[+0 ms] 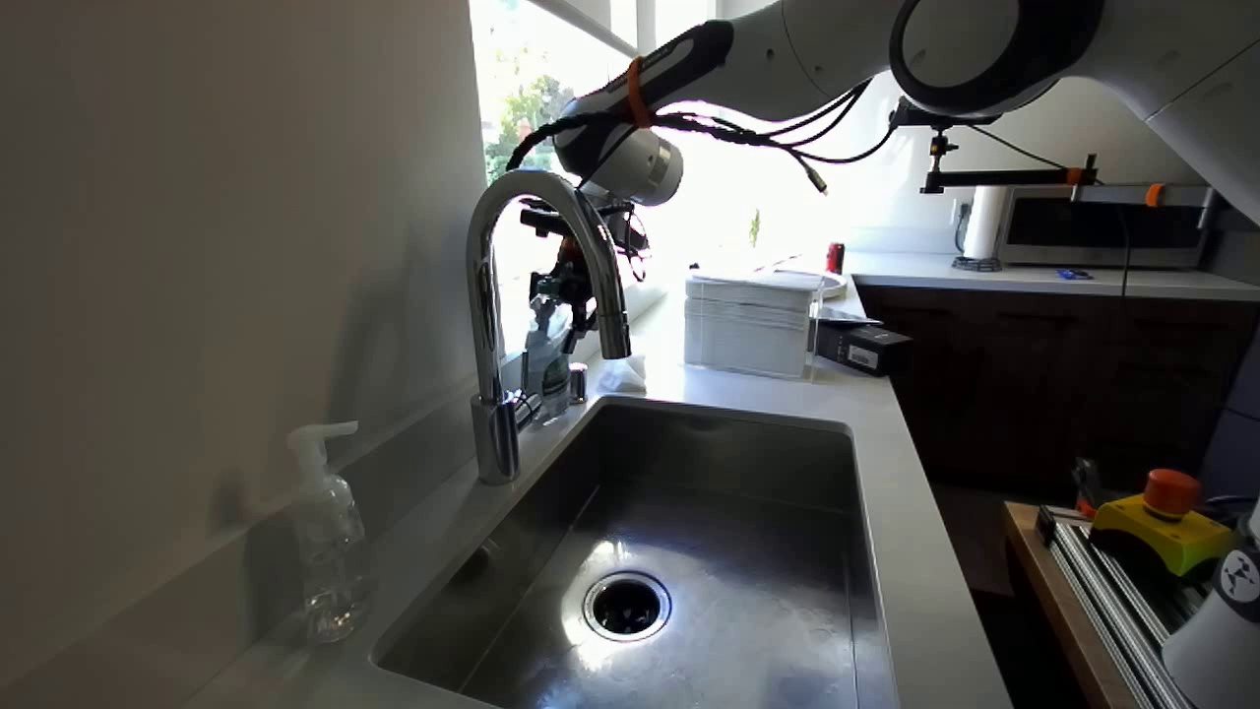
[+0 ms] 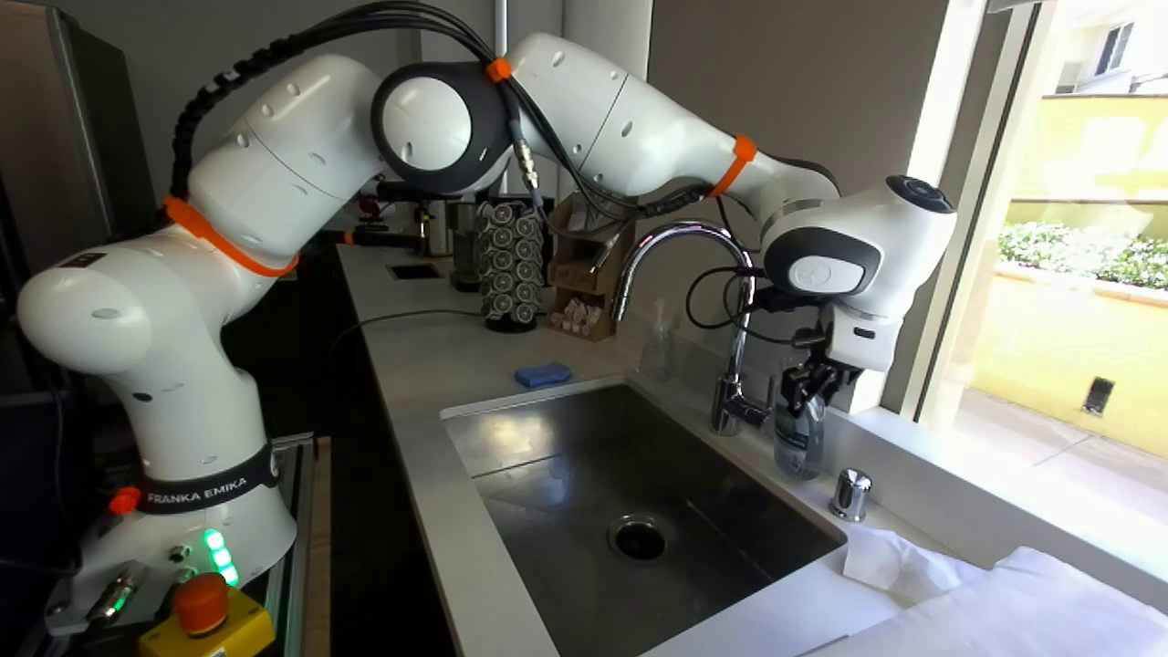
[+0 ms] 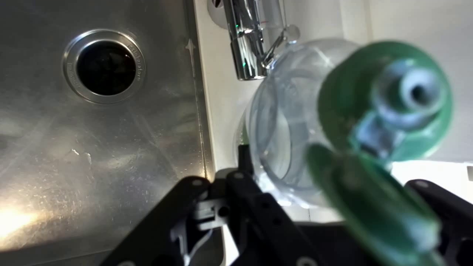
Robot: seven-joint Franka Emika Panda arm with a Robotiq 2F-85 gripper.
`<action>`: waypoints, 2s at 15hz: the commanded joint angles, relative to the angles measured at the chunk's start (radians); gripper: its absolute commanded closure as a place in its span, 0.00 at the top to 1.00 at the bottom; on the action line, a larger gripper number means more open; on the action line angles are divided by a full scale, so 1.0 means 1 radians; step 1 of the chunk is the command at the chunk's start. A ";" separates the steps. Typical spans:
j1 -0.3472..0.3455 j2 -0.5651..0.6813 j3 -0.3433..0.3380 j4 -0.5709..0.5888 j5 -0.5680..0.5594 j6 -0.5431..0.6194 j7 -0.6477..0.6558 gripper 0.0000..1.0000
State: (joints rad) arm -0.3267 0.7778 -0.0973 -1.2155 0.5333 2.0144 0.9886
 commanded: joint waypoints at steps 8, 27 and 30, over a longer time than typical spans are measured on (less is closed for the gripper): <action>-0.030 0.050 0.030 0.080 0.027 -0.037 0.059 0.27; -0.010 0.033 0.012 0.085 -0.017 -0.002 0.060 1.00; -0.007 0.025 0.009 0.079 -0.020 -0.007 0.062 1.00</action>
State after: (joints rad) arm -0.3428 0.8113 -0.0794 -1.1347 0.5266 2.0130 1.0352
